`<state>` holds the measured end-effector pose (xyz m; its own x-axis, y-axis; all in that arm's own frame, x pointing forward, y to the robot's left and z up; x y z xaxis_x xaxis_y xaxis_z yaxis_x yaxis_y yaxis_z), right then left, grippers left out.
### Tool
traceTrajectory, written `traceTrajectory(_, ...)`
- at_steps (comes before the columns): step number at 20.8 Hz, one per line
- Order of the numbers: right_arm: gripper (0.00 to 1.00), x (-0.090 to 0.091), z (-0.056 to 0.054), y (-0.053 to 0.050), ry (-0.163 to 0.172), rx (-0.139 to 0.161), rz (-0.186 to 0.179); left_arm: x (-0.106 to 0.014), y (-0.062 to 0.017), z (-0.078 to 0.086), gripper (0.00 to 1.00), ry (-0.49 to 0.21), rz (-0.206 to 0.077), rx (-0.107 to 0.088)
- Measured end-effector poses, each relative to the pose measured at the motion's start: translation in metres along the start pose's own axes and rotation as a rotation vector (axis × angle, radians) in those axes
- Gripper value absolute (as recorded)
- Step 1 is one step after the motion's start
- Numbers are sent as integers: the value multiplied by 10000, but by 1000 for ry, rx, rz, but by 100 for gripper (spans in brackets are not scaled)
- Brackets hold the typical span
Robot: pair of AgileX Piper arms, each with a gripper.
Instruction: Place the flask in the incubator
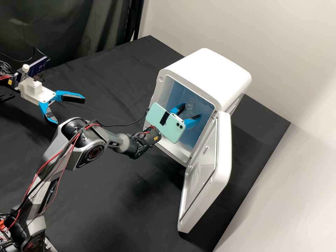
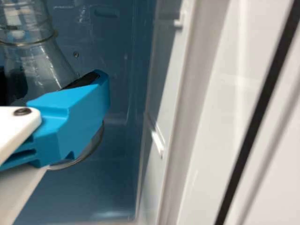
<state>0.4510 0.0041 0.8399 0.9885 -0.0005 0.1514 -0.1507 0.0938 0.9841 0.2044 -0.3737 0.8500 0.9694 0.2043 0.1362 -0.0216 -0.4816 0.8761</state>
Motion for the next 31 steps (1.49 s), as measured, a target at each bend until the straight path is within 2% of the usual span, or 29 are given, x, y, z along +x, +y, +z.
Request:
traceTrajectory(3,0,102,3,-25,10,-35,9,6,-20,-3,100,1,-9,-2)
traceTrajectory(5,0,148,8,-35,2,-46,-2,7,-23,1,100,-1,-11,-2)
traceTrajectory(11,0,190,8,-50,-5,-54,-10,7,-23,1,100,-1,-11,-2)
traceTrajectory(16,0,217,72,-157,-22,-65,-27,32,-15,-2,100,-2,-8,-1)
traceTrajectory(21,0,258,94,-206,-26,-79,-39,32,-15,-2,100,-2,-8,-1)
traceTrajectory(24,0,303,91,-265,-42,-66,-52,32,-15,-2,100,-2,-8,-1)
traceTrajectory(27,0,350,56,-353,-34,-87,-65,32,-15,-2,100,-2,-8,-1)
traceTrajectory(31,0,386,83,-437,-33,-105,-74,39,-40,-11,100,2,-20,-4)
